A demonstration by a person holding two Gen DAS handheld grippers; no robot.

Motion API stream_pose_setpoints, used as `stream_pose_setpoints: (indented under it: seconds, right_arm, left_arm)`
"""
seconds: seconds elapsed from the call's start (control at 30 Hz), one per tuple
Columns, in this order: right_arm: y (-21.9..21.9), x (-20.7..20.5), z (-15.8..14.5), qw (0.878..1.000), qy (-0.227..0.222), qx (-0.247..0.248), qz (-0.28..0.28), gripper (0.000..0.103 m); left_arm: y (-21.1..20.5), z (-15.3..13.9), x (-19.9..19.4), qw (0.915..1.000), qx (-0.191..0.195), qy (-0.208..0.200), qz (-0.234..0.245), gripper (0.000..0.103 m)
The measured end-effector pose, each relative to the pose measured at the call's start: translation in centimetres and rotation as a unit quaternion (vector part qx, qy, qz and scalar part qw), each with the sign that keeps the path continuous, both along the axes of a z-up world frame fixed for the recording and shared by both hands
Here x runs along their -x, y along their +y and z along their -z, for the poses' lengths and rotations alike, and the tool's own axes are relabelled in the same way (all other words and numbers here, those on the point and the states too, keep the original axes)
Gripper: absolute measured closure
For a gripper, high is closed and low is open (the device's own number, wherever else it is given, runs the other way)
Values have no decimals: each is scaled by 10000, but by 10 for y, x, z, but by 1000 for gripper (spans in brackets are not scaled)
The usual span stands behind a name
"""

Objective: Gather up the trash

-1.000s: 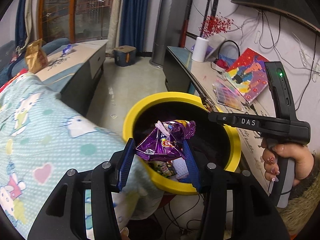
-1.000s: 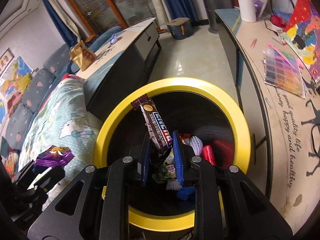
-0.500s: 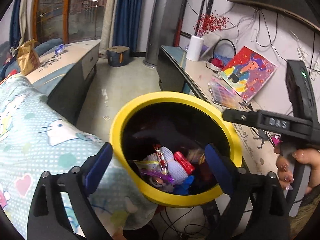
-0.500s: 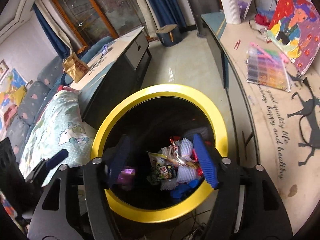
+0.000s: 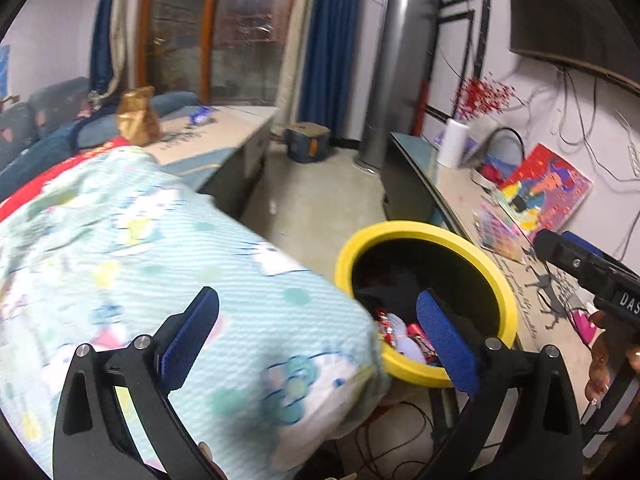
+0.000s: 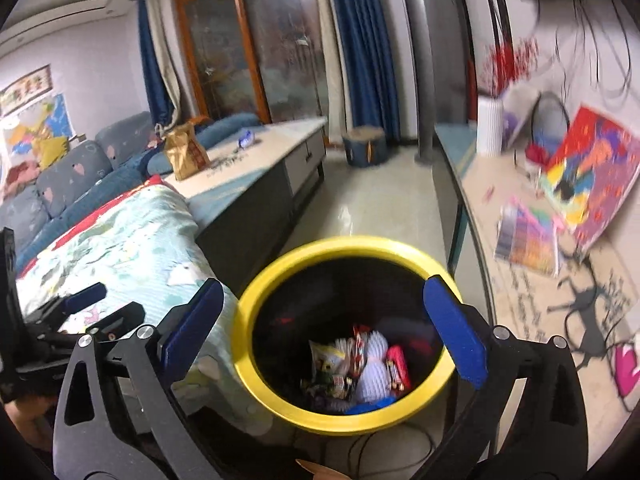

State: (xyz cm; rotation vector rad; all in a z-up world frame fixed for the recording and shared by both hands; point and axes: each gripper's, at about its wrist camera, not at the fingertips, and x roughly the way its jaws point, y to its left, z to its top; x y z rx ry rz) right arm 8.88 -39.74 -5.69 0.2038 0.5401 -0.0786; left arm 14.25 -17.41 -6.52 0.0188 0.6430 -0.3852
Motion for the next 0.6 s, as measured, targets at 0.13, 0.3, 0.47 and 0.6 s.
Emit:
stream_pose_setpoints:
  seconds: [0.13,0.3,0.47,0.6]
  right_arm:
    - [25,13,-8,9987,-363,345,-120,10]
    - [54,33,-14,9944,-867,608,-54,10]
    - [73,55,-19,9878,-1434,609,33,10]
    - [92,65,-22,9801,-1753,927,-133,10]
  left_arm:
    - [27,-13,17,9993,77,-215,-295,7]
    - [55,-21,46,9966,74,-574,-595,7]
    - [81,-26,77,9923,142,-910,-828,7]
    - [95,-31,95,9890,154,-1084,-989,7]
